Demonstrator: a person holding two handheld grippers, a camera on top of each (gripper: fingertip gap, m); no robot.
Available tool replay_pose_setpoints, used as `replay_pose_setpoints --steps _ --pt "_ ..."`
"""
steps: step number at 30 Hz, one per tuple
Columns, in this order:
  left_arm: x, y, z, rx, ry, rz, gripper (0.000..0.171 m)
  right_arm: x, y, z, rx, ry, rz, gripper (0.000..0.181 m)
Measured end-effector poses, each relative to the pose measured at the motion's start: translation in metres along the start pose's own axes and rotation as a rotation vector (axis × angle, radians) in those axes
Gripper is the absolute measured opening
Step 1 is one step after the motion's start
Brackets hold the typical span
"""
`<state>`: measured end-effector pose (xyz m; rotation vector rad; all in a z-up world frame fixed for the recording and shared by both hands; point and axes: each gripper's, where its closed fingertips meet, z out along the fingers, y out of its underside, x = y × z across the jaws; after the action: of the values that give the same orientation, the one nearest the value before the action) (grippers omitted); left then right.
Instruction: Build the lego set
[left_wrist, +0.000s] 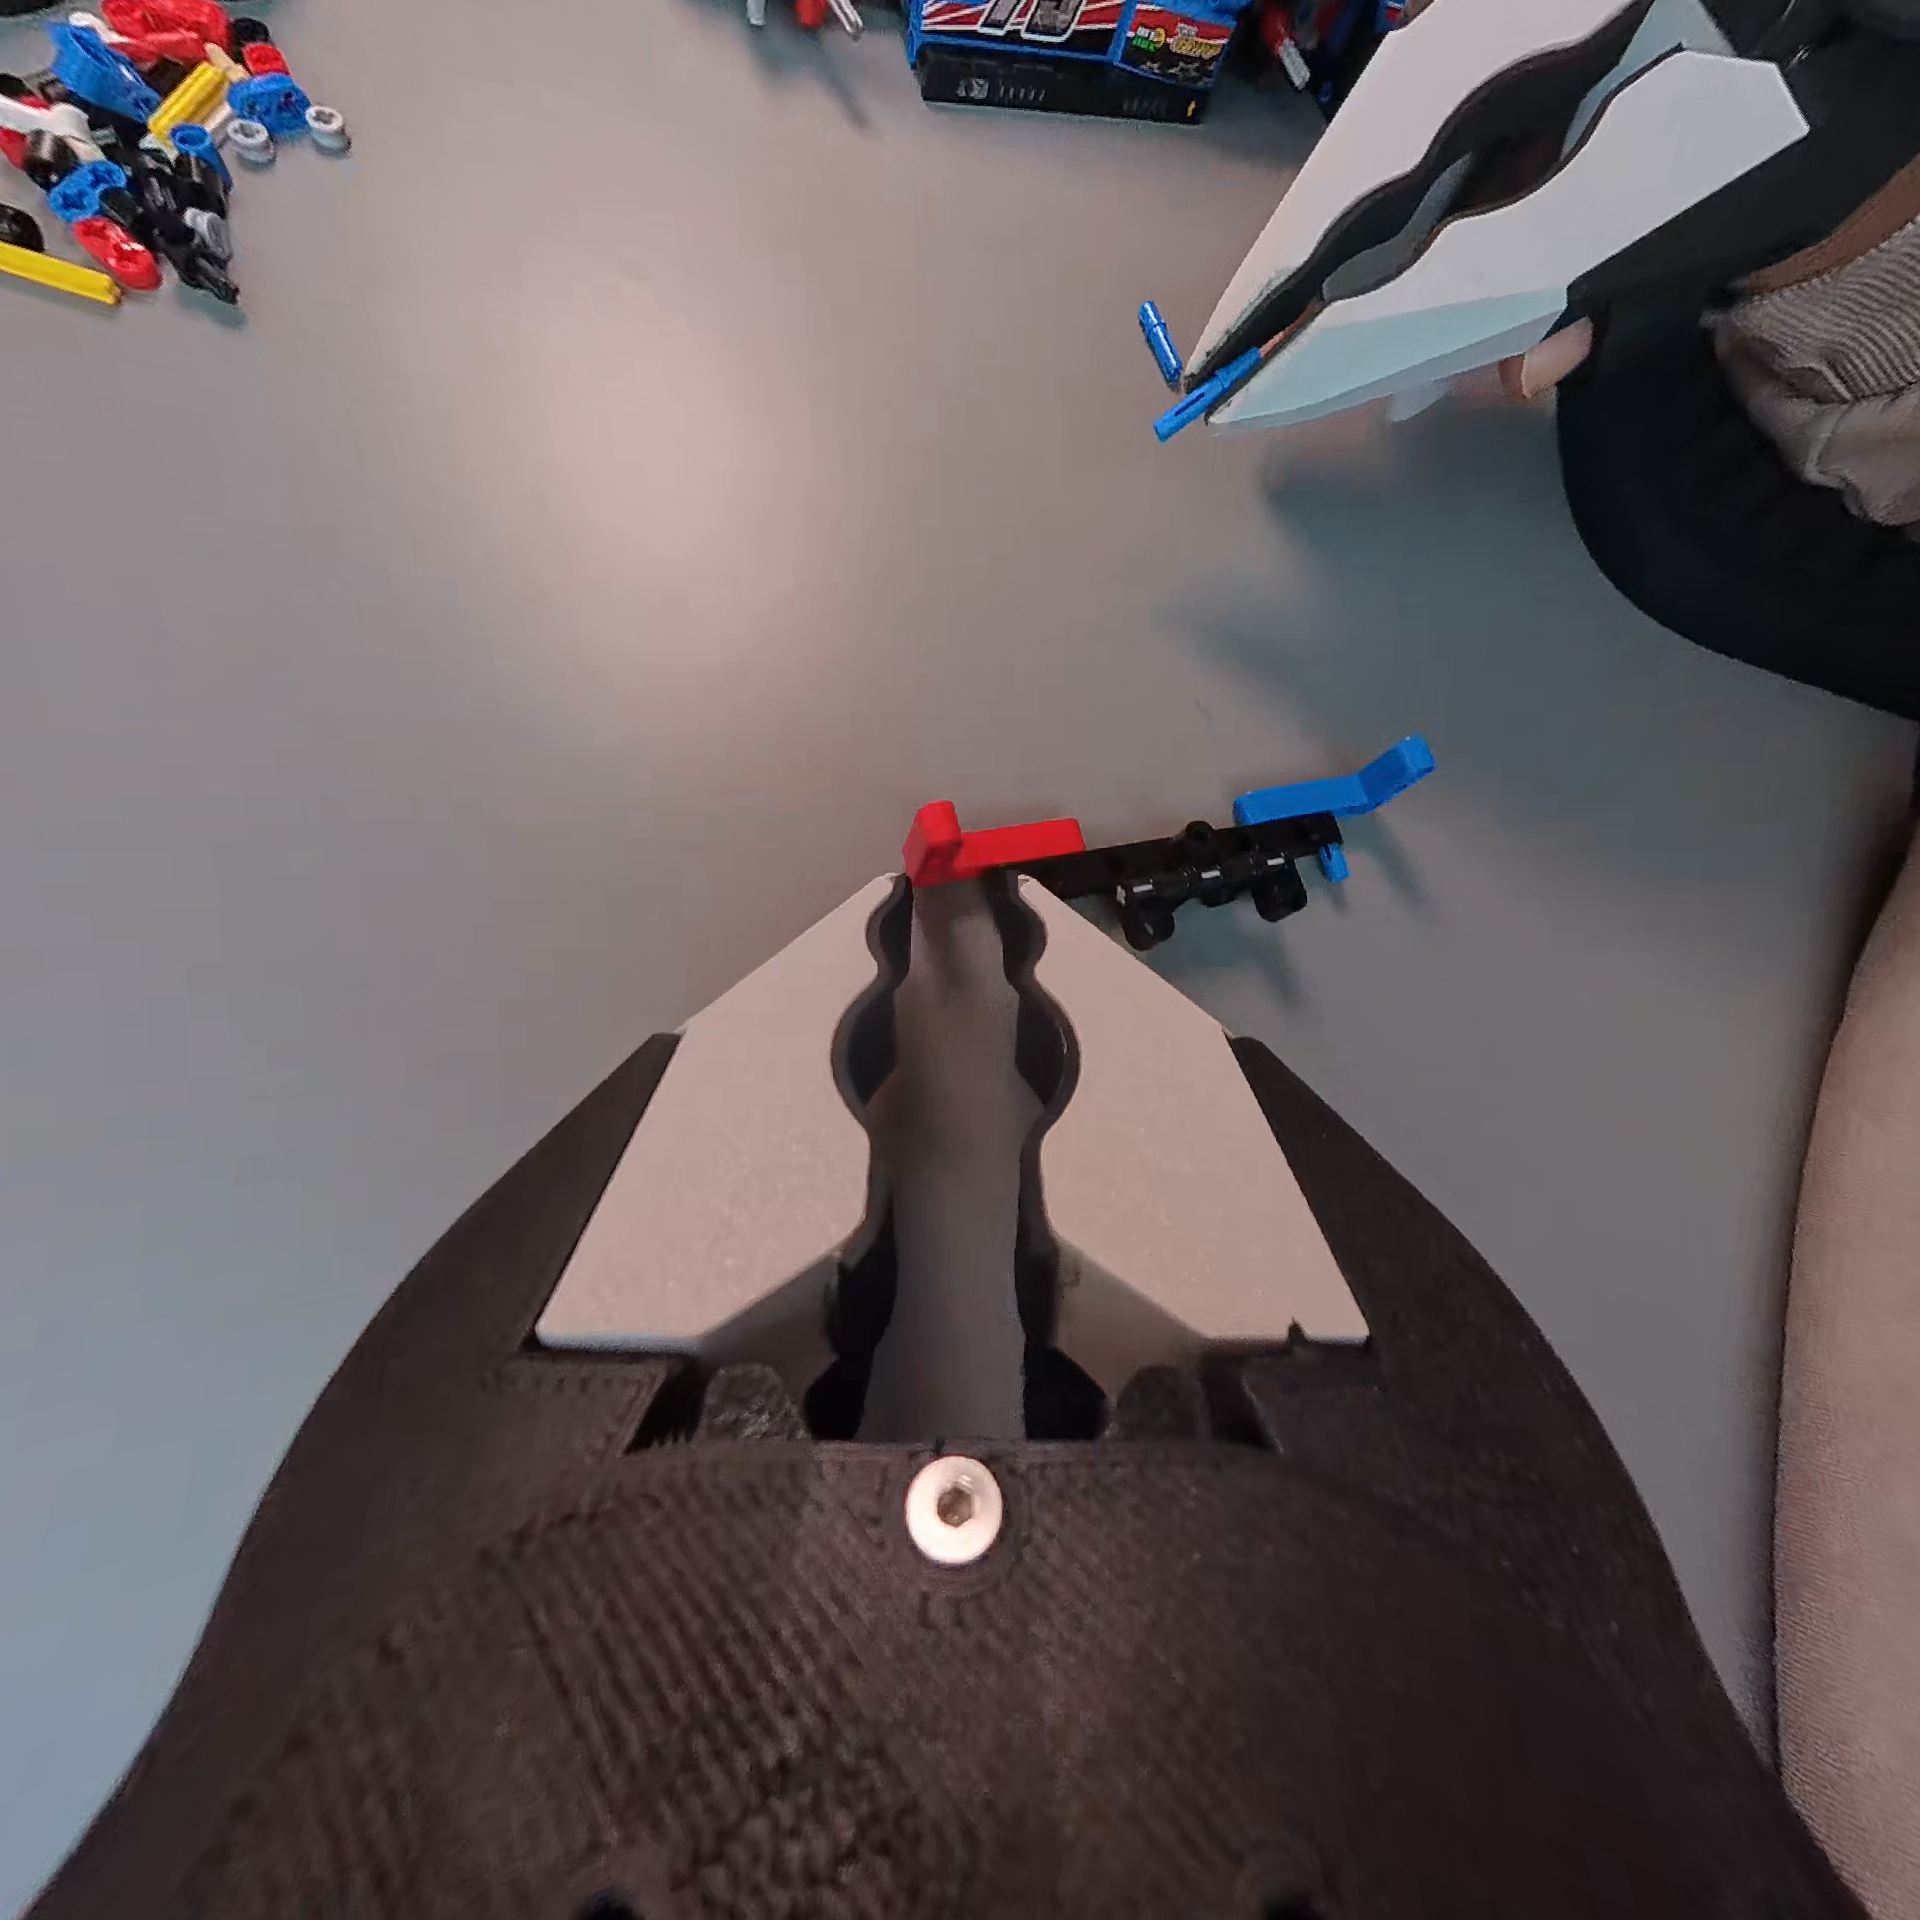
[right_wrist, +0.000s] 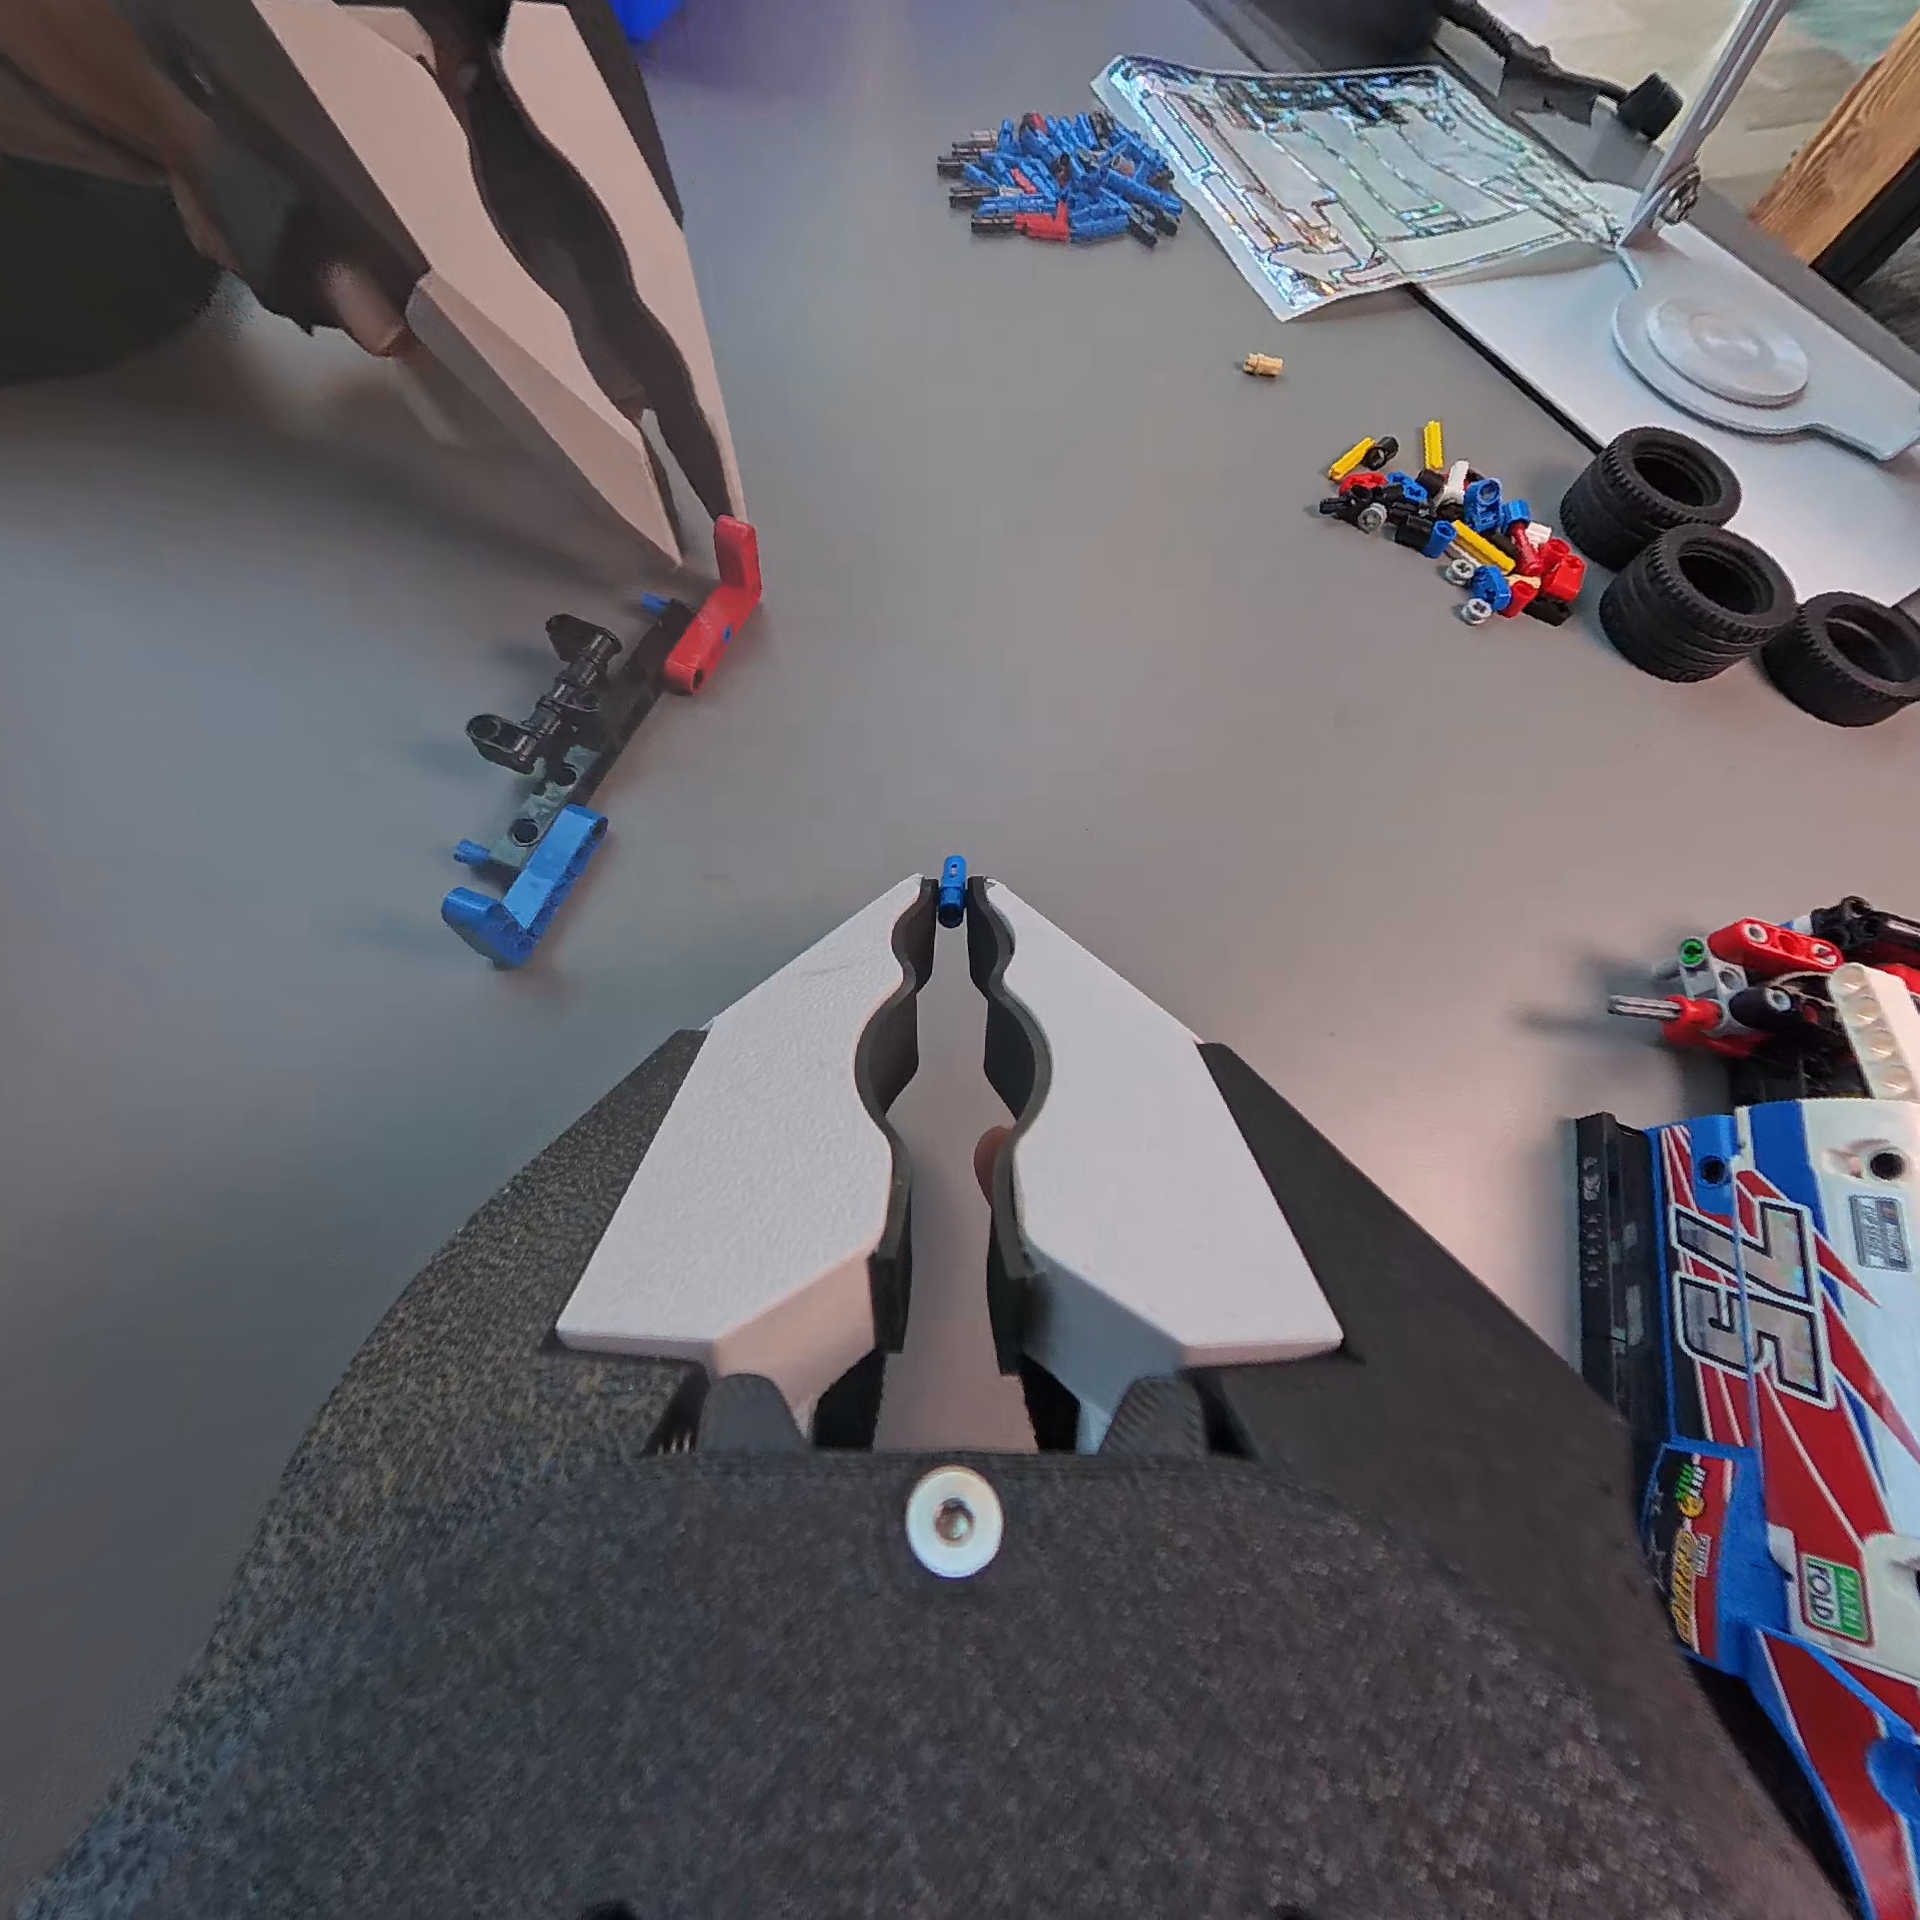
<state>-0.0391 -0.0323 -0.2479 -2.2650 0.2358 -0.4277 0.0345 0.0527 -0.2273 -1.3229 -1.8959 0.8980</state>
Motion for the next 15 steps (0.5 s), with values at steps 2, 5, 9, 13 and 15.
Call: replay_pose_setpoints --steps 2,5,9,13,15 --pt "0.005 0.005 -0.005 0.003 0.023 -0.007 0.016 0.0 -0.001 0.0 0.004 -0.002 0.004 0.003" --pt "0.003 0.005 -0.009 0.017 0.019 -0.005 0.02 -0.001 -0.001 0.001 0.002 -0.008 0.003 0.003" --pt "0.0 -0.006 -0.004 0.045 0.032 0.025 0.028 -0.005 -0.001 0.004 -0.002 -0.02 0.003 0.003" --pt "0.001 -0.008 0.007 0.026 0.022 0.076 0.017 -0.007 -0.001 0.004 -0.001 -0.025 -0.001 0.003" --pt "-0.002 -0.006 0.008 0.02 -0.014 0.085 0.009 -0.007 -0.003 0.003 0.004 -0.023 -0.002 0.003"
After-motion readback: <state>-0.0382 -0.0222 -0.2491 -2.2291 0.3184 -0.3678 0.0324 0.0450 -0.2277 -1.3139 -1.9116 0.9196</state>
